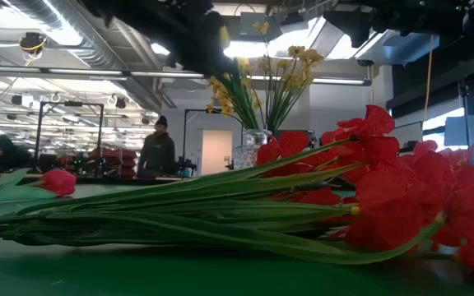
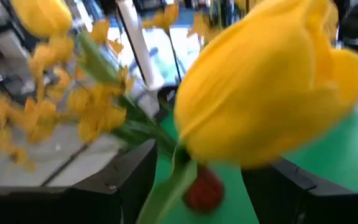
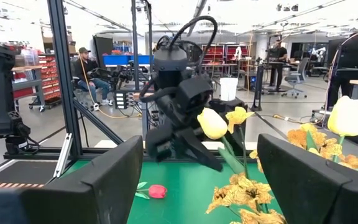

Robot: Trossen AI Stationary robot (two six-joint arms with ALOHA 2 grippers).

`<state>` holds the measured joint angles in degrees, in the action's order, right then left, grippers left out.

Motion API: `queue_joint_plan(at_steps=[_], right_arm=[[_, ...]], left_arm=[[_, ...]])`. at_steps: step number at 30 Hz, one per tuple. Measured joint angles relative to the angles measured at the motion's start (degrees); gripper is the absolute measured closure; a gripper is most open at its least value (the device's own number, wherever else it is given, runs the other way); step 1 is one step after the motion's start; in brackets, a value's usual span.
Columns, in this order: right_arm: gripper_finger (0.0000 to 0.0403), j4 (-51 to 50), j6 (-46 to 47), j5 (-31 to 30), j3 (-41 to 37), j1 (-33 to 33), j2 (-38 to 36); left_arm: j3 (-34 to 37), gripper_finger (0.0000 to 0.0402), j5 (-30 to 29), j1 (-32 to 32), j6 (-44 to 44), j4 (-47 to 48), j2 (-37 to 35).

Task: Sort flowers into vase by color
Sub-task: Put the yellow tulip into the red vase, then put the red tulip into the transparent vase

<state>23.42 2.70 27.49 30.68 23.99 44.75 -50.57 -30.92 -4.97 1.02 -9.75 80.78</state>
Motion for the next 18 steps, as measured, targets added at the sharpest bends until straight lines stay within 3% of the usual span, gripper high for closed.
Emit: queue_joint_plan(at_steps=[7,10,18], right_arm=[[0.0088,0.0,0.2,0.0,0.0,0.0,0.0],[0.0088,0.0,0.6,0.0,0.0,0.0,0.0],[0.0088,-0.6,0.7,0.0,0.0,0.0,0.0]], left_arm=[[0.0,0.0179,0.0,2.6,-6.1,12.6,-6.2],[0.0,0.0179,1.1,4.0,-13.1,23.2,-8.3],[0.0,0.0179,18.7,8.3,-42.4,48.4,-9.6]])
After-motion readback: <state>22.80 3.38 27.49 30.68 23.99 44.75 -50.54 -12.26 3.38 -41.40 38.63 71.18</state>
